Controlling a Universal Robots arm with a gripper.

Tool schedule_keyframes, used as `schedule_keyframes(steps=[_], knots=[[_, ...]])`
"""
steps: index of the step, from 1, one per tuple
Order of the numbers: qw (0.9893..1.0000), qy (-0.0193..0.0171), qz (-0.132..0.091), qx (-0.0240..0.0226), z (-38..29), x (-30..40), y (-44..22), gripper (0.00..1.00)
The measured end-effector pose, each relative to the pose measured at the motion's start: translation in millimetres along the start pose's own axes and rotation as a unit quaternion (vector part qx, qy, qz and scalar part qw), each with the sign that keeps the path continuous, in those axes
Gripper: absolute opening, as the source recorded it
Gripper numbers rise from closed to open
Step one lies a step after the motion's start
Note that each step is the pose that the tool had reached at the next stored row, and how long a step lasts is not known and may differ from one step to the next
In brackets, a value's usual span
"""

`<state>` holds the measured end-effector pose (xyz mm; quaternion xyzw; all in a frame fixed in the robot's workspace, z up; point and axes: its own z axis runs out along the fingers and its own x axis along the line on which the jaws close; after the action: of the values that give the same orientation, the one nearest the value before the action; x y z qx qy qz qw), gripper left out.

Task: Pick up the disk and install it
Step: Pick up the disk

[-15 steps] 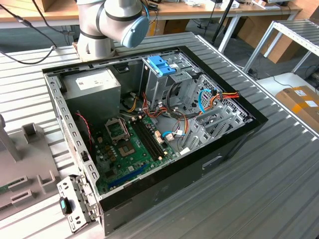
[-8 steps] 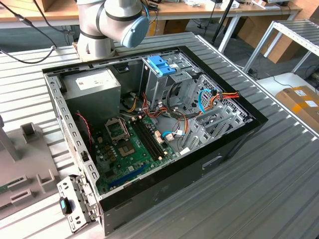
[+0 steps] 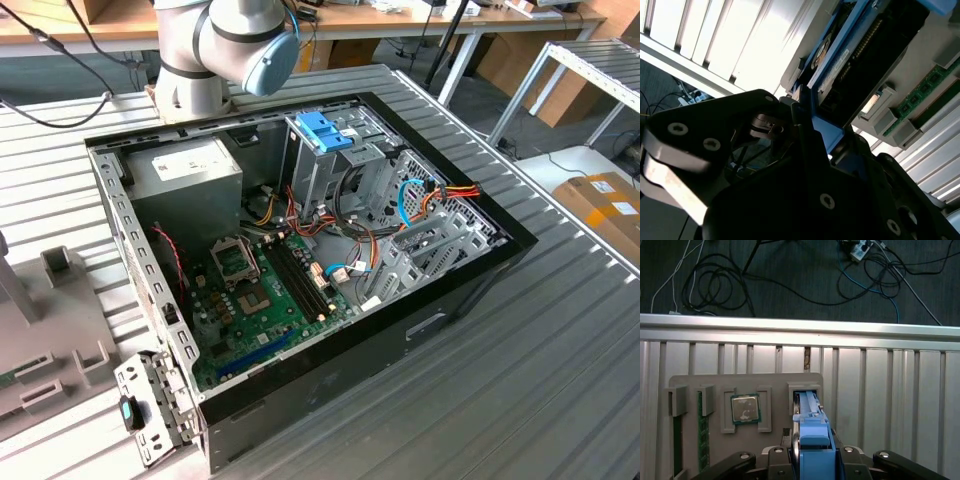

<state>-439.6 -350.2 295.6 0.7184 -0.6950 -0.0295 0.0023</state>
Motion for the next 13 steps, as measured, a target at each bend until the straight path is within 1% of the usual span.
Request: schedule_keyframes(steps=[1,4,6,7,8,10,13], knots=[[1.0,-0.0004,0.0,-0.0001,-7.0,-0.3,0.3,0.37],[1.0,-0.0025,0.0,0.0001,-18.9,-0.7,0.8,0.37],[1.0,-0.0031,0.0,0.0,-22.1,-0.9,1.0,0.37],[1.0,-0.004,0.0,0.0001,-27.7,-1.1,1.2,0.37],[1.0,-0.0045,0.0,0.0001,-31.0,-1.2,1.4,0.37],[1.0,-0.0049,0.0,0.0001,-34.3,-1.3,1.5,0.37],[1.0,-0.0053,0.0,0.0001,-43.0,-1.7,1.9,0.37]])
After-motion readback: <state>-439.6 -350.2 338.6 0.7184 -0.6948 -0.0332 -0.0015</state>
